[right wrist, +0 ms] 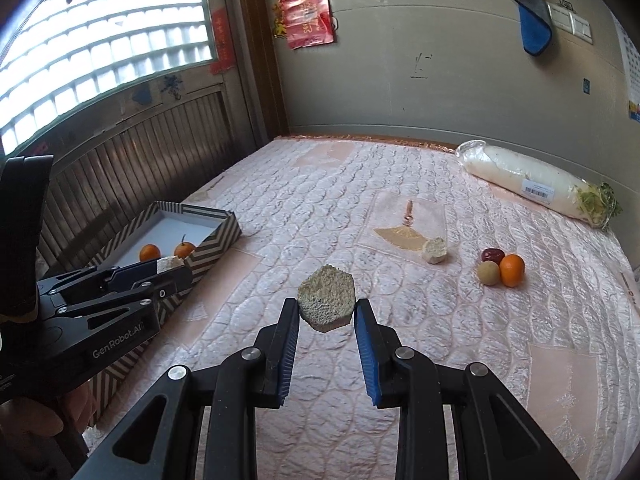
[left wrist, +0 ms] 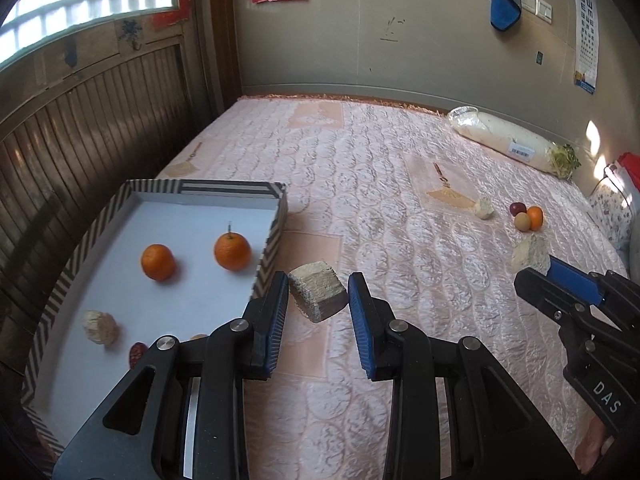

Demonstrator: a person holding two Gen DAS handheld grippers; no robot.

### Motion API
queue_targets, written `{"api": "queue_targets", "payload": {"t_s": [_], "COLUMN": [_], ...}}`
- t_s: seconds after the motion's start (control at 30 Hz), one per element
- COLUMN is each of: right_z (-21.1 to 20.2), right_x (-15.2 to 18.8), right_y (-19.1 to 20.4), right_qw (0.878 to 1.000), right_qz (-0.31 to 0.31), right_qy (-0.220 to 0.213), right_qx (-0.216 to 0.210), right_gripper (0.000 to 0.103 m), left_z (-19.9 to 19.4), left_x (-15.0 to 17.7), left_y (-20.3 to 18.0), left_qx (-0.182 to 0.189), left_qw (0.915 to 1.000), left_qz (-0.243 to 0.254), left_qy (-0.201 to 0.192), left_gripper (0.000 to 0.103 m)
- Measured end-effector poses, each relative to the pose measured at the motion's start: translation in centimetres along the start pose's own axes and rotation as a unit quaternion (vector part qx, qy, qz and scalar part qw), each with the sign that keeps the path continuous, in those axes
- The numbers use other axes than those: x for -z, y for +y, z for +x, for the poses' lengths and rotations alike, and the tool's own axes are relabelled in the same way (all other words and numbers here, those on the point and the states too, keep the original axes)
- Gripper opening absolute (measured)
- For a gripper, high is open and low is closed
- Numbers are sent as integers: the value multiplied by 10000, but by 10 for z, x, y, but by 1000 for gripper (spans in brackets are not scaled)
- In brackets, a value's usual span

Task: Organize fruits
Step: 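Carry the cube and cake into the white tray and open both tools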

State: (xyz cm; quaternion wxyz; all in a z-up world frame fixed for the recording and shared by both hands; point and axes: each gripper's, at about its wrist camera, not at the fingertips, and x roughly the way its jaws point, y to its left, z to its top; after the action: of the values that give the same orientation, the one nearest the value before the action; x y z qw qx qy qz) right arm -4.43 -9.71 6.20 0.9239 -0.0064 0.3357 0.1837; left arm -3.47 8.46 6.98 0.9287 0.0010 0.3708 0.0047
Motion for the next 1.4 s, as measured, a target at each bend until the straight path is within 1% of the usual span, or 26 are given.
{"api": "queue_targets", "payload": {"t_s": [0.33,0.77,1.1,1.23,1.4], "right_z": [3,26,55,71,92], "right_x": [-6,-16,-24,-24,-29], "right_y": [33,95,144,160,171], "right_qw": [9993,9946,9871,9836,9810], "right_qz": [-285,-788,-1171,-1309,-1322], "right_qy": [32,153,380,524,668], "right_qx": [-219,-658,-1026,-1125,-1252], "right_gripper": [27,27,27,27,27], "left_z": [-12,-15,-4,8,23], "left_x": [4,8,4,1,-1], "left_y": [28,84,133,152,157], "left_qx": [-154,-510,-631,-527,-537], "left_qw": [9997,9971,9929,9903,9892], "left_qz": [-160,-552,-1011,-1260,-1299], "left_qy": [-98,-110,42,250,413], "left_gripper": [30,30,30,30,30]}}
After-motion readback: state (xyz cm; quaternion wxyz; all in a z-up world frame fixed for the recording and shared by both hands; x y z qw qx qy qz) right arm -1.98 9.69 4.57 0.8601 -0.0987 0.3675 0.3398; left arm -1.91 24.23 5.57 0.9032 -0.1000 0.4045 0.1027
